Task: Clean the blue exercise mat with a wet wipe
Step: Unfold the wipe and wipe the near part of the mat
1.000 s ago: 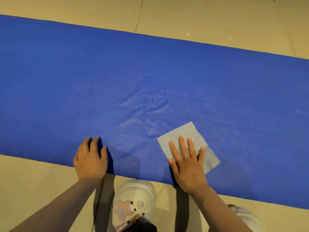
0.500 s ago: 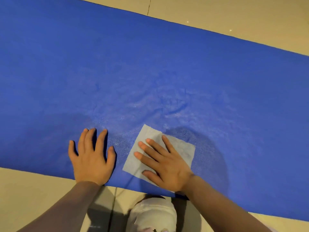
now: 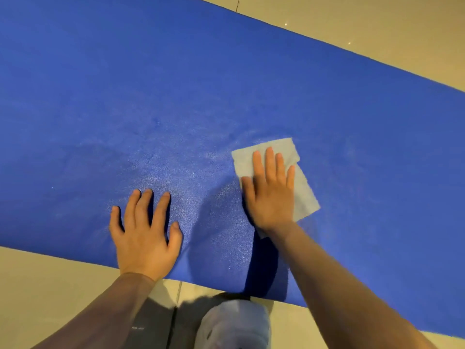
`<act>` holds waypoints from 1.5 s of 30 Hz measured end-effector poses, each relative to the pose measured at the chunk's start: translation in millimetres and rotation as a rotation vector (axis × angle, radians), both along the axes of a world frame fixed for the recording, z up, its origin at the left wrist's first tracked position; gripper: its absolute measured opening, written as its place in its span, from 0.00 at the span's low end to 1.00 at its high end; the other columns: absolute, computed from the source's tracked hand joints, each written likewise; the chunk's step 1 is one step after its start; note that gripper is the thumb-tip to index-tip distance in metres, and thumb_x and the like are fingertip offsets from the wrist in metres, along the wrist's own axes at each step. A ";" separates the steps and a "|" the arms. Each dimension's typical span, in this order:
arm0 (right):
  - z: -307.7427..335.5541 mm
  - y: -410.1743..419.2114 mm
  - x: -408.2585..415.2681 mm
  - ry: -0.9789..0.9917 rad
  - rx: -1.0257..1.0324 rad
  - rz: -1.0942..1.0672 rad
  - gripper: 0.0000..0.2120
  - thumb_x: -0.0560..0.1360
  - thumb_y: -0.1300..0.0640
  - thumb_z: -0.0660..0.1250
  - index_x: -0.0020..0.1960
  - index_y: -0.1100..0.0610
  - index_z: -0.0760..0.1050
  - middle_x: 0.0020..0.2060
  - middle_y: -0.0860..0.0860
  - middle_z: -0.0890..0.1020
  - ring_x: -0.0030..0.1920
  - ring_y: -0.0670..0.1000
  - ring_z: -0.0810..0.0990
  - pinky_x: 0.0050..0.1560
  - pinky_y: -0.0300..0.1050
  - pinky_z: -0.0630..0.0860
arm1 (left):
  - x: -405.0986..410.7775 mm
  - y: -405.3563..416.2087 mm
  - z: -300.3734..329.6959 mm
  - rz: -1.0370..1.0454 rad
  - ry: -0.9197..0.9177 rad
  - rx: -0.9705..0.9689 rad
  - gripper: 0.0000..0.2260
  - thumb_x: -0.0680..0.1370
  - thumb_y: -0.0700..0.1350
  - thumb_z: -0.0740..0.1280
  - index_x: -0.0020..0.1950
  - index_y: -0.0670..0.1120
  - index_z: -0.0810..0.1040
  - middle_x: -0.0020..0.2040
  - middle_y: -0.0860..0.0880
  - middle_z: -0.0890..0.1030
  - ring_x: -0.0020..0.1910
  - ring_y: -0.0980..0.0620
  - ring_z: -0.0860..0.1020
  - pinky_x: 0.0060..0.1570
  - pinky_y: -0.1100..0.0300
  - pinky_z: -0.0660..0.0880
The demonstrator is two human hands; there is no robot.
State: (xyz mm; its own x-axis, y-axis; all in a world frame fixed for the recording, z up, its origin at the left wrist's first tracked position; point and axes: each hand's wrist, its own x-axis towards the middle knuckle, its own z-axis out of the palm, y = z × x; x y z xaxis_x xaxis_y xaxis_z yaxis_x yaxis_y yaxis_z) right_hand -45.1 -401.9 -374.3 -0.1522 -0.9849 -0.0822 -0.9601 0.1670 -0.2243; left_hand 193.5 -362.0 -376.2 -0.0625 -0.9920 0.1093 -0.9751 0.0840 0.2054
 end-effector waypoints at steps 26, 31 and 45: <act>4.0 41.2 -7.1 0.008 0.034 0.874 0.27 0.81 0.38 0.52 0.77 0.47 0.61 0.77 0.50 0.61 0.78 0.53 0.56 0.76 0.61 0.51 | 0.8 2.3 2.4 -0.019 0.026 0.031 0.26 0.77 0.54 0.55 0.69 0.42 0.75 0.68 0.37 0.72 0.72 0.37 0.65 0.70 0.37 0.54; 14.3 -68.0 -110.3 0.083 0.204 0.046 0.31 0.80 0.34 0.43 0.80 0.44 0.45 0.80 0.47 0.46 0.79 0.52 0.44 0.76 0.59 0.40 | 0.8 1.1 1.3 -0.012 0.002 0.012 0.25 0.76 0.52 0.56 0.67 0.41 0.77 0.67 0.37 0.73 0.71 0.36 0.66 0.69 0.36 0.56; 6.4 43.0 11.8 -0.002 0.107 0.476 0.29 0.84 0.41 0.42 0.78 0.55 0.59 0.78 0.56 0.59 0.78 0.58 0.54 0.75 0.58 0.47 | 1.1 -0.1 5.0 -0.016 0.011 0.050 0.26 0.76 0.54 0.54 0.66 0.40 0.78 0.66 0.35 0.73 0.70 0.35 0.67 0.68 0.34 0.58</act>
State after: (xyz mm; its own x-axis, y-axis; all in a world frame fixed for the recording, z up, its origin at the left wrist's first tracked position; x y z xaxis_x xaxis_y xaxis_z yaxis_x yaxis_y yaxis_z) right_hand -33.4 -358.9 -367.9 0.3136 -0.9310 -0.1870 -0.9350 -0.2684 -0.2317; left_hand 194.7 -362.1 -371.2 -0.0769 -0.9952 0.0602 -0.9713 0.0884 0.2206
